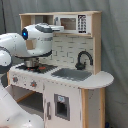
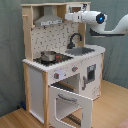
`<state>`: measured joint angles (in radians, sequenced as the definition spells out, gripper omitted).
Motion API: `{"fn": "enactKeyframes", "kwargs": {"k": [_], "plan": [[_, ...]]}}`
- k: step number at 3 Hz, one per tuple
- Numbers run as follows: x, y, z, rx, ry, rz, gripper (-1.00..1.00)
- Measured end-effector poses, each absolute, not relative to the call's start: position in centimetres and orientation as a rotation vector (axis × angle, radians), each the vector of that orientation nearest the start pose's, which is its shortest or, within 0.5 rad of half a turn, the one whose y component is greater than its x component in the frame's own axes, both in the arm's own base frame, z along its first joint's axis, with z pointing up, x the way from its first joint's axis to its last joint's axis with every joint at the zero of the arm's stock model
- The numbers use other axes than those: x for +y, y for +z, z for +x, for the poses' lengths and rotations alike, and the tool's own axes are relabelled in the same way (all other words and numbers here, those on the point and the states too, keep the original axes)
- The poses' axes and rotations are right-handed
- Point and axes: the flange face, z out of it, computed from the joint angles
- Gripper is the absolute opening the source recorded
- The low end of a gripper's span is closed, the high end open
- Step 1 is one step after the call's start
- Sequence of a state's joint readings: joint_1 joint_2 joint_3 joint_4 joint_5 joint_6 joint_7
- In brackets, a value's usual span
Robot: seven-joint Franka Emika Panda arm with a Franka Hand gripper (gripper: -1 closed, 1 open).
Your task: Play with the kitchen
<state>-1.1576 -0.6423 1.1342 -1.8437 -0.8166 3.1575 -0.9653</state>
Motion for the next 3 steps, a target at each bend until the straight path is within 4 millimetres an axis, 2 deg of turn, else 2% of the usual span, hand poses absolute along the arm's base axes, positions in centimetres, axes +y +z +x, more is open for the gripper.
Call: {"fn": "enactKeyframes", "kwargs": {"k": [1, 2, 3], "plan": [[26.2, 70.6, 50.2, 1.421, 0.556, 0.658, 1.0], [26.3, 70.6, 50.2, 1.421, 0.556, 0.658, -1.0], [26.4, 71.1, 48.6, 1.435, 0.557, 0.616, -1.0]]}}
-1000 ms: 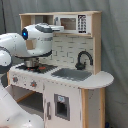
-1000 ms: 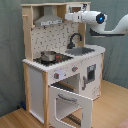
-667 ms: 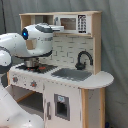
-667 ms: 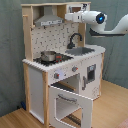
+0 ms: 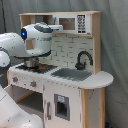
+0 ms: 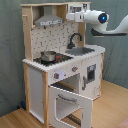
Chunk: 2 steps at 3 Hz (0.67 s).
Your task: Play with the kitchen
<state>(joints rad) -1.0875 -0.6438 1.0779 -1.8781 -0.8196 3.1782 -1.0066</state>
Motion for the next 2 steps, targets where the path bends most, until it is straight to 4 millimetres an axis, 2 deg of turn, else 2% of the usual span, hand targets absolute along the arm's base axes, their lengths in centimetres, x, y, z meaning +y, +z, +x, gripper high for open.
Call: {"fn": "enactKeyframes", "kwargs": {"k": [2], "plan": [[25.4, 71.2, 46.1, 1.457, 0.602, 0.588, -1.0]]}}
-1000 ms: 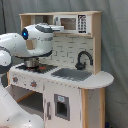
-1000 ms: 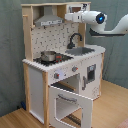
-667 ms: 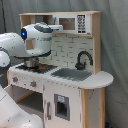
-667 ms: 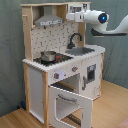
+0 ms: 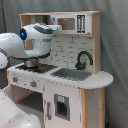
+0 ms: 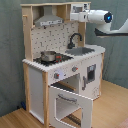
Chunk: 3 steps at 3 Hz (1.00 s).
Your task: Play with the kitchen
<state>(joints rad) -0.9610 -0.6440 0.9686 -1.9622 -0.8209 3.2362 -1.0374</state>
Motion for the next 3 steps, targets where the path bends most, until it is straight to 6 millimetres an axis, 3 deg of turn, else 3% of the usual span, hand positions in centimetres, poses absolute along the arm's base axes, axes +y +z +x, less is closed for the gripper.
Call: {"fn": "enactKeyframes", "kwargs": {"k": [3], "plan": [[23.7, 71.6, 41.9, 1.47, 0.696, 0.498, -1.0]]}}
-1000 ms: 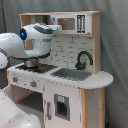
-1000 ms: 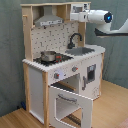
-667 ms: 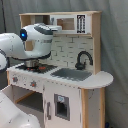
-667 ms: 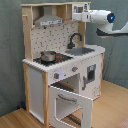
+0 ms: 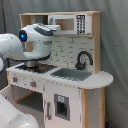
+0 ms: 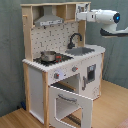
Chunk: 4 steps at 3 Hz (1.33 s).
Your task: Play with the kitchen
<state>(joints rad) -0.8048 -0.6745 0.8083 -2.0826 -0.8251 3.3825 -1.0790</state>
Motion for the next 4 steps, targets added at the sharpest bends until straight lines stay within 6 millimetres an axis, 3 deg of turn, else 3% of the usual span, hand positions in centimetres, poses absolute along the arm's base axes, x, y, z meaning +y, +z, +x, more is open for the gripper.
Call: {"fn": "enactKeyframes", "kwargs": {"k": [1, 2, 3, 4], "plan": [[24.3, 72.0, 41.3, 1.464, 0.702, 0.484, -1.0], [24.6, 72.2, 41.0, 1.46, 0.705, 0.477, 1.0], [27.4, 73.4, 38.2, 1.438, 0.732, 0.419, 1.0], [30.5, 77.6, 34.1, 1.341, 0.75, 0.33, 1.0]]}}
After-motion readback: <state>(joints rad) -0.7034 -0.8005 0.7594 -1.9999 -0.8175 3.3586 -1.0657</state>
